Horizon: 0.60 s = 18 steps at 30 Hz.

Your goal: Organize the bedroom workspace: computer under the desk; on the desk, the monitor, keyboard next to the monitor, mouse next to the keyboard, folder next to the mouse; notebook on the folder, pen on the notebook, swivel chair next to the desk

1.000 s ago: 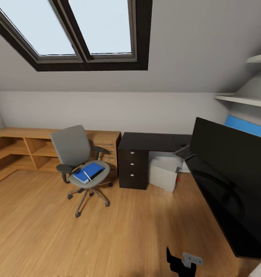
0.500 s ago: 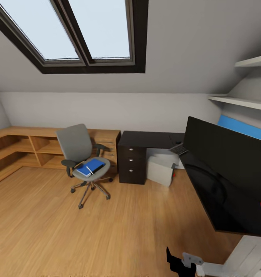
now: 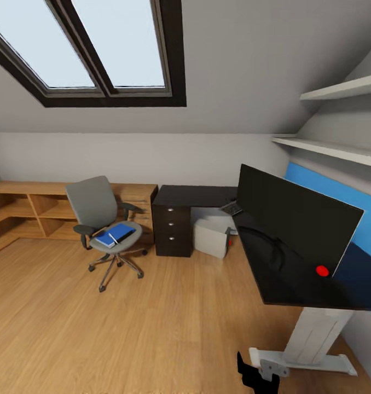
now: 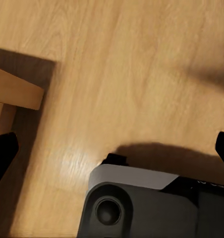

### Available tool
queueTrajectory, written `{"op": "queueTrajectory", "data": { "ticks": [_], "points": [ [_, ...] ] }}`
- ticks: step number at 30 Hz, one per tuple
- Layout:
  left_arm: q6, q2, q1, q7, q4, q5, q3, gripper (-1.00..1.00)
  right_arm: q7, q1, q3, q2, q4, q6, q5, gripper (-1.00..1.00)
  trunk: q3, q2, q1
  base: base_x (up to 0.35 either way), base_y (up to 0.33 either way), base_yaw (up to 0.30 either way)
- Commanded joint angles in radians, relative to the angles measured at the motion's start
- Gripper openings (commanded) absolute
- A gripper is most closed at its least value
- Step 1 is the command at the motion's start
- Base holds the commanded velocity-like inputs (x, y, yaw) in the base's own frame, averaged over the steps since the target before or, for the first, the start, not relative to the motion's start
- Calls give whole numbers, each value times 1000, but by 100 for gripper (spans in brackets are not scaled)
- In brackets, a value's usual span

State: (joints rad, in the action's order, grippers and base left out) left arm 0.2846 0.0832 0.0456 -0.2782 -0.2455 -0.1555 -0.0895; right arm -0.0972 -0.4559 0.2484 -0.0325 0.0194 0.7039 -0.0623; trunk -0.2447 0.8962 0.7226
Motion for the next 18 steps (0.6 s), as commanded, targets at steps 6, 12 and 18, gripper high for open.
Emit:
{"op": "queueTrajectory", "data": {
  "ticks": [6, 12, 18],
  "points": [
    [4, 0, 0, -6, 0, -10, -9, 100, -10, -1, 6, 0, 2, 3, -7, 100, 18, -41, -23, -258, -245, -264],
    [4, -1, 0, -6, 0, -10, -9, 100, -10, -1, 6, -2, 2, 3, -7, 100, 36, -83, -46, -258, -245, -152],
    [2, -5, 0, -5, -4, -12, -10, 100, -9, -1, 6, 2, 1, 5, -8, 100, 55, -125, -69, -125, -122, -7]
  ]
}}
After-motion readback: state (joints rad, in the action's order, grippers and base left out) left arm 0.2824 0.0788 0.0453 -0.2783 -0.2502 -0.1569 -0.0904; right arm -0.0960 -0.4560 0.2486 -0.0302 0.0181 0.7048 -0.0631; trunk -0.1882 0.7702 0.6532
